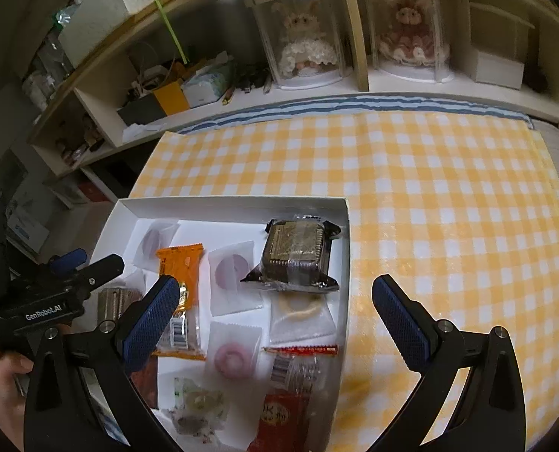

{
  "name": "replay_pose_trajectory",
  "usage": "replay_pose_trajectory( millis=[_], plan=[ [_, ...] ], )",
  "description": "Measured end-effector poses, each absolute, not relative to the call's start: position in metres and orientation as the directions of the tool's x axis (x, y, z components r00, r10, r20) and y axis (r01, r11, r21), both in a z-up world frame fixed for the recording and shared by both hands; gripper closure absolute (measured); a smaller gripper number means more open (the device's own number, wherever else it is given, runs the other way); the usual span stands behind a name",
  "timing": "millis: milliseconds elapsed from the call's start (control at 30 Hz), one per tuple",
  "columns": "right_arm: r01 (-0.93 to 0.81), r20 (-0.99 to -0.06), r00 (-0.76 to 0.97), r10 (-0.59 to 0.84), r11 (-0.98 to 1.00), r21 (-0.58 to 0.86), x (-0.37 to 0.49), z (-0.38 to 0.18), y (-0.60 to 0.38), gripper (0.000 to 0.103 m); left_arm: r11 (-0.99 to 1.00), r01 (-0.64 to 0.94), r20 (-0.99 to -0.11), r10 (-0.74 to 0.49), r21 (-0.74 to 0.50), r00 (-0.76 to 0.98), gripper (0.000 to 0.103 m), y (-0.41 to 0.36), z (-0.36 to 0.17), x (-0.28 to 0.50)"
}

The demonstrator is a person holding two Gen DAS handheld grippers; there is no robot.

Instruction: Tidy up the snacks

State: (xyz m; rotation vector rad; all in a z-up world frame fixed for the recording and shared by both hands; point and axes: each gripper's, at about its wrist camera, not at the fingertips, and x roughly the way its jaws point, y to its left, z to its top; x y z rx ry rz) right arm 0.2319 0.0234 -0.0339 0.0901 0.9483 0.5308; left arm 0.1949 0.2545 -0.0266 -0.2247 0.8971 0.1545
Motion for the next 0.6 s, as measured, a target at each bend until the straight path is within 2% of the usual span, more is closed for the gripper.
replay_pose_trajectory(
  millis=[600],
  plan=[
    [-0.393, -0.702, 0.555, 0.447, 0.884, 0.253, 0.158, 0.027, -0.031, 0.000, 0.977, -0.203, -0.738, 0.090, -0.065, 0.669, 0.000, 0.169, 0.078, 0.094]
  ],
)
